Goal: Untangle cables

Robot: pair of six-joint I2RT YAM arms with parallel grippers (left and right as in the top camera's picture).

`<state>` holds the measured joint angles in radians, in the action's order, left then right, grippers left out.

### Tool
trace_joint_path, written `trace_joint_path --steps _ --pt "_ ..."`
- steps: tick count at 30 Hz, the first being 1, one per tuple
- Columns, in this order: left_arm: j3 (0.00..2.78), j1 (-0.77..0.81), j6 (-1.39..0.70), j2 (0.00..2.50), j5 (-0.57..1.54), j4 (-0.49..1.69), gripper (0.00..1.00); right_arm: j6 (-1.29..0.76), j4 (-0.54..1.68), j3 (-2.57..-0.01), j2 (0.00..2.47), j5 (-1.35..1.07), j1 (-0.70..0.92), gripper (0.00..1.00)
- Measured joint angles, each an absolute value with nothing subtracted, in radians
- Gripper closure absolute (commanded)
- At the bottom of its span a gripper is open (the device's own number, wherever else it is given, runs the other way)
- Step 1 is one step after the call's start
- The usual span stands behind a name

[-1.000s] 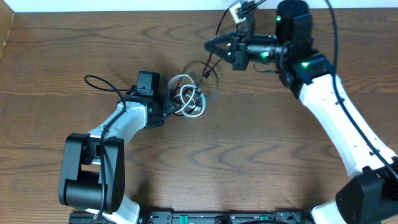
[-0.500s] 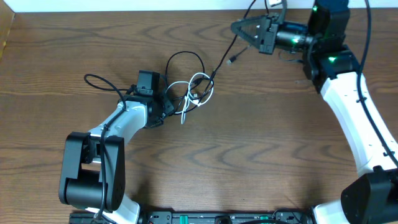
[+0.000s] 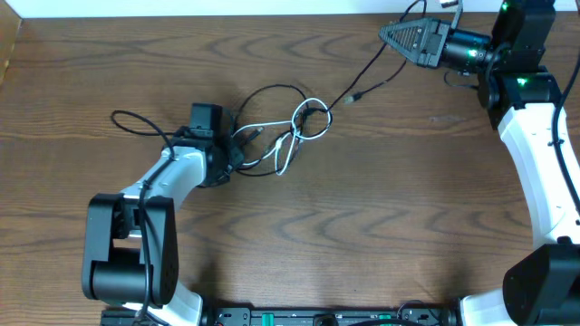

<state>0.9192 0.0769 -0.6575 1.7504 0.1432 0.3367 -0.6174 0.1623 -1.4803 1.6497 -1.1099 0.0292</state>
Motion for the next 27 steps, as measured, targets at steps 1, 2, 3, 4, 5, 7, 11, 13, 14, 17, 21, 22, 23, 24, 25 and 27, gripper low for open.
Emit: trace_joint_path --steps 1,2,3,4,5,7,11,13,14,17,21,22,23,24,25,27 --pt "0.919 0.069 -0.657 1.750 0.145 0.337 0.69 -0.608 0.184 -1.480 1.650 -1.104 0.033 0.99" --pt "0.919 0.064 -0.657 1.750 0.151 0.337 0.69 -0.597 0.206 -1.480 1.650 -1.095 0.038 0.99" --pt "0.920 0.059 -0.658 1.750 0.156 0.337 0.69 -0.585 0.233 -1.481 1.650 -1.080 0.044 0.99" --pt "0.920 0.058 -0.658 1.750 0.159 0.337 0.69 -0.570 0.258 -1.481 1.650 -1.066 0.050 0.99" --pt "0.920 0.057 -0.657 1.750 0.160 0.337 0.67 -0.553 0.285 -1.481 1.650 -1.045 0.059 0.99" --pt "0.920 0.056 -0.656 1.750 0.165 0.336 0.60 -0.516 0.339 -1.481 1.650 -0.998 0.081 0.99" --pt "0.923 0.056 -0.655 1.748 0.175 0.334 0.54 -0.445 0.408 -1.481 1.650 -0.901 0.138 0.99" --pt "0.923 0.056 -0.656 1.748 0.176 0.334 0.54 -0.413 0.420 -1.481 1.650 -0.865 0.168 0.99" --pt "0.924 0.056 -0.656 1.748 0.177 0.334 0.54 -0.401 0.426 -1.481 1.650 -0.849 0.181 0.99" --pt "0.924 0.056 -0.656 1.748 0.177 0.335 0.50 -0.377 0.445 -1.481 1.650 -0.793 0.224 0.99" --pt "0.928 0.056 -0.656 1.745 0.178 0.337 0.32 -0.353 0.471 -1.481 1.650 -0.733 0.281 0.99" --pt "0.928 0.055 -0.654 1.744 0.178 0.337 0.30 -0.348 0.474 -1.481 1.650 -0.724 0.294 0.99" --pt "0.929 0.055 -0.653 1.743 0.178 0.336 0.28 -0.344 0.476 -1.481 1.650 -0.717 0.305 0.99" --pt "0.929 0.055 -0.653 1.743 0.178 0.336 0.27 -0.341 0.475 -1.481 1.650 -0.711 0.318 0.99" --pt "0.930 0.055 -0.653 1.742 0.178 0.336 0.26 -0.337 0.476 -1.481 1.650 -0.706 0.329 0.99" --pt "0.930 0.055 -0.652 1.739 0.178 0.338 0.24 -0.332 0.475 -1.481 1.650 -0.700 0.343 0.99"
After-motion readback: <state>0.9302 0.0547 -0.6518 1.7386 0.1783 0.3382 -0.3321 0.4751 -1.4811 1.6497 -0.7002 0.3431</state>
